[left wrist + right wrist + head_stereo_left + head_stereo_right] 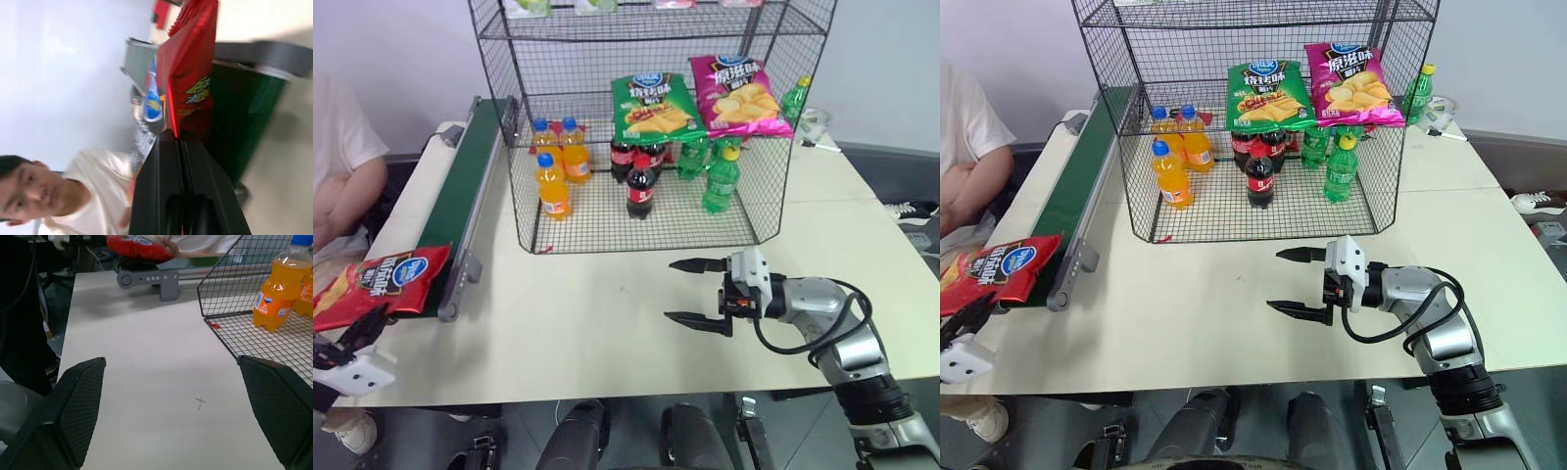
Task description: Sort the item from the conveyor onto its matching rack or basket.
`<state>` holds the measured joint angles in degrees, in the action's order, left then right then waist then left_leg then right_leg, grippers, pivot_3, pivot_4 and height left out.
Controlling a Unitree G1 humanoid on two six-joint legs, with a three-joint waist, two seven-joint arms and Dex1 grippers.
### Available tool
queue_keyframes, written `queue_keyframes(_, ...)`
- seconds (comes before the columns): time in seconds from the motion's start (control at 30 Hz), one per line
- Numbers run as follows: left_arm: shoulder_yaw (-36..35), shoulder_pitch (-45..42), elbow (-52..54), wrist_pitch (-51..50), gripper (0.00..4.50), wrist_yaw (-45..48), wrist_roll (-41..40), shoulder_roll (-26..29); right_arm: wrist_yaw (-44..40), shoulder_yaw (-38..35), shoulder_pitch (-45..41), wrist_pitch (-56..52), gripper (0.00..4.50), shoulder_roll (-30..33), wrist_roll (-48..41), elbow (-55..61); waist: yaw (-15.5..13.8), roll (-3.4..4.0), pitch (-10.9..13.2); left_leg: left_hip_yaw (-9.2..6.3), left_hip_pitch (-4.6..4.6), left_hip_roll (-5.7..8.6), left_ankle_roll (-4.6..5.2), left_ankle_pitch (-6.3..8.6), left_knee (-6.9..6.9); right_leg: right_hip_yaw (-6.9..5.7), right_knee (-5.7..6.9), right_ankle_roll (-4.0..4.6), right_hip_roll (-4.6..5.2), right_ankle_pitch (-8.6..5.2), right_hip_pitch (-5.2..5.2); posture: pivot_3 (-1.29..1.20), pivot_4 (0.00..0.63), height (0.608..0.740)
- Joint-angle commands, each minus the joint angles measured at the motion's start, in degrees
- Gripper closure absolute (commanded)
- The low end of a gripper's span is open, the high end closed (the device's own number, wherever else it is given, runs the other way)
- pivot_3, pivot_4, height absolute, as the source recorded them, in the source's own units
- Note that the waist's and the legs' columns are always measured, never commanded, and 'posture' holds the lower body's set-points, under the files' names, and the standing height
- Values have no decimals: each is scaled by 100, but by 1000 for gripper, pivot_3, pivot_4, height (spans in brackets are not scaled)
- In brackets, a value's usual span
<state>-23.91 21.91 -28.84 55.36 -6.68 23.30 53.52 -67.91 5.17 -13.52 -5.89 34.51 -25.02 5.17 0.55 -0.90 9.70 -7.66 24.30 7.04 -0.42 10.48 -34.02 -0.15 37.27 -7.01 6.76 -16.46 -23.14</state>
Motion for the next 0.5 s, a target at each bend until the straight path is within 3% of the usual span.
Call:
queue_keyframes(0.03,-199,-60,154,-80,4480,-21,-182,29,-21,-100,-93,100,0,-33,-22,20,6,0,0,0,0,0,0,0,0,0,0,0,0,0,1,0,150,740)
queue_keyframes(0.5,-321,-511,1063,-772,4480,395,-589,-70,35,-115,-104,167,0,-43,25,-29,12,0,0,0,0,0,9,-6,-2,0,0,0,-1,0,2,0,150,740)
